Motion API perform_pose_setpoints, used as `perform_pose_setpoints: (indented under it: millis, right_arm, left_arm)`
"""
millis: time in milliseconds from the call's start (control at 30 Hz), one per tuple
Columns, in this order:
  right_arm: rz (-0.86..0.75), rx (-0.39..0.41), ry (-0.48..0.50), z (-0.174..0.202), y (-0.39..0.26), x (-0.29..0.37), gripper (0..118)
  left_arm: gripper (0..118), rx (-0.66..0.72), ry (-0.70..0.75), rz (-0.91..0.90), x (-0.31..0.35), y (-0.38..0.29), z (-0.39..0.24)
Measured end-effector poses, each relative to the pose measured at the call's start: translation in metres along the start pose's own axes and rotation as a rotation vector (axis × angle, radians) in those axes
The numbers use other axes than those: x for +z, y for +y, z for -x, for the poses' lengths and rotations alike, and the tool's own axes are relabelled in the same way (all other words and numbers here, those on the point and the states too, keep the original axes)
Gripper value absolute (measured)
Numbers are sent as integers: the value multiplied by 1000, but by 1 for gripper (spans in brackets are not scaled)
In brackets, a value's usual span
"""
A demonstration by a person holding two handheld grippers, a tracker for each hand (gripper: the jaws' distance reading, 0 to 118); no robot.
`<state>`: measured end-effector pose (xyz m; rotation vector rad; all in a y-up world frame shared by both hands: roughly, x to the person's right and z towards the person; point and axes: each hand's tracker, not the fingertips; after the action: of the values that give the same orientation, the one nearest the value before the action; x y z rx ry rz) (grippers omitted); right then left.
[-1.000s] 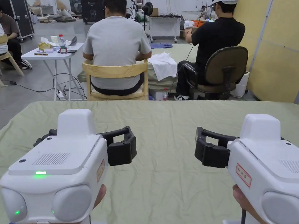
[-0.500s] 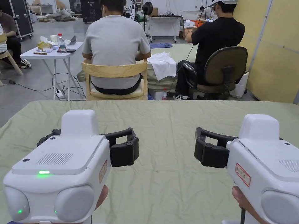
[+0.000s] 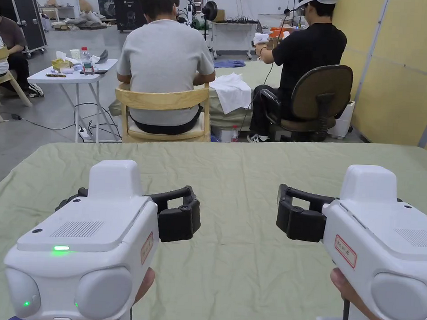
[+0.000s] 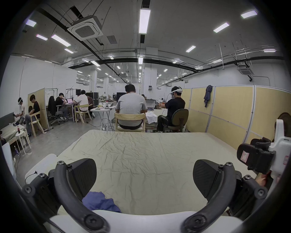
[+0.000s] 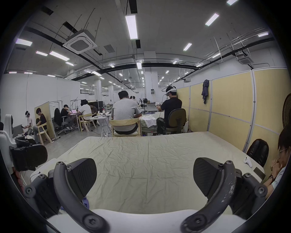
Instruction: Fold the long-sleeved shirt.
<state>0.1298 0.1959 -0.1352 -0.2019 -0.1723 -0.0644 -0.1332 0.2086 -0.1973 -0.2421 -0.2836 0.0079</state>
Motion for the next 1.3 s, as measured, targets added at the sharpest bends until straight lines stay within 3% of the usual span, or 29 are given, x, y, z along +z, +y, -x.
perform_pose_setpoints:
  millis: [333, 500, 1300]
  right_arm:
    - [-13, -17, -2, -5, 2, 0, 118]
    - [-40, 20, -23, -3, 4, 1, 118]
    - [-43, -13, 11, -2, 0, 6, 118]
  left_arm:
    - [118, -11, -2, -7, 1, 0, 1]
    - [118, 0, -3, -23, 3, 2, 2]
    - [118, 7, -48, -64, 10, 2, 1]
